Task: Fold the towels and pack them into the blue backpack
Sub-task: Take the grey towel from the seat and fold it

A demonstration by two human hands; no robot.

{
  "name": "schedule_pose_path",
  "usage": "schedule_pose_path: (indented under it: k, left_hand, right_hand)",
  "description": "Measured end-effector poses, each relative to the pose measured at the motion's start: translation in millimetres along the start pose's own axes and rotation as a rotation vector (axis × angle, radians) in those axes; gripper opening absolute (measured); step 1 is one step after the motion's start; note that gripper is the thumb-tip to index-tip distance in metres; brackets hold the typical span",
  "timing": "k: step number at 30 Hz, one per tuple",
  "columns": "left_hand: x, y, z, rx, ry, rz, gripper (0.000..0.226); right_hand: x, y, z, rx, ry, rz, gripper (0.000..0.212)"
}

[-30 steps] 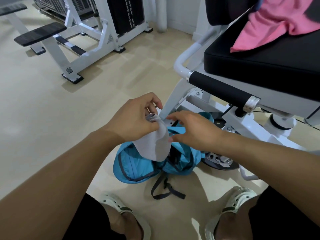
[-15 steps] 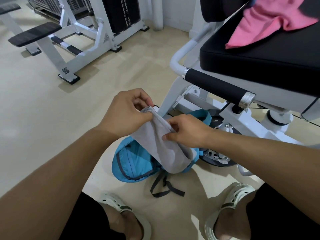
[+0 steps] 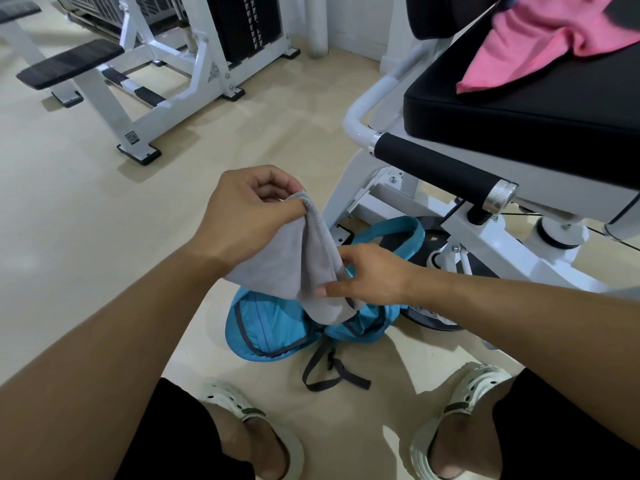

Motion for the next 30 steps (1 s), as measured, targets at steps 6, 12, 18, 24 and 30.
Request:
schedule_pose_path:
  k: [6,12,18,24,30]
  left_hand:
    - [-8,-6,-4,-0.045,0.086,-0.046,0.013]
    - [-35,-26,-21,-0.155,0.296,-0.081,0.012]
    - [-40,-51,-30,-0.23,0.198,-0.28,0.023]
    - [1,-41,-15,-0.074,-0.157,-0.328,0.033]
    - [31,-19,2,0.021,-0.358,-0.192,0.044]
  right_hand:
    - [-8,5,-2,0.027,0.108,0.022,0.022]
    - [-14,27,-2,0.132,-0.018,0.13,0.014]
    - [-28,22,-2,0.123,0.082,0.113,0.017]
    - [-53,-26,15,-0.13,0.222,-0.071,0.032]
    - [-61,-43,26,-0.222,0.293,-0.21,0.042]
Point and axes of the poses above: each hand's wrist, its own z-axis away from the middle knuckle, its own x-axis out of the palm, y = z × x, the point moved 6 cm from there along -z, towards the middle knuckle, and after that the axes turned 5 degrees about y, right-handed, at the moved point
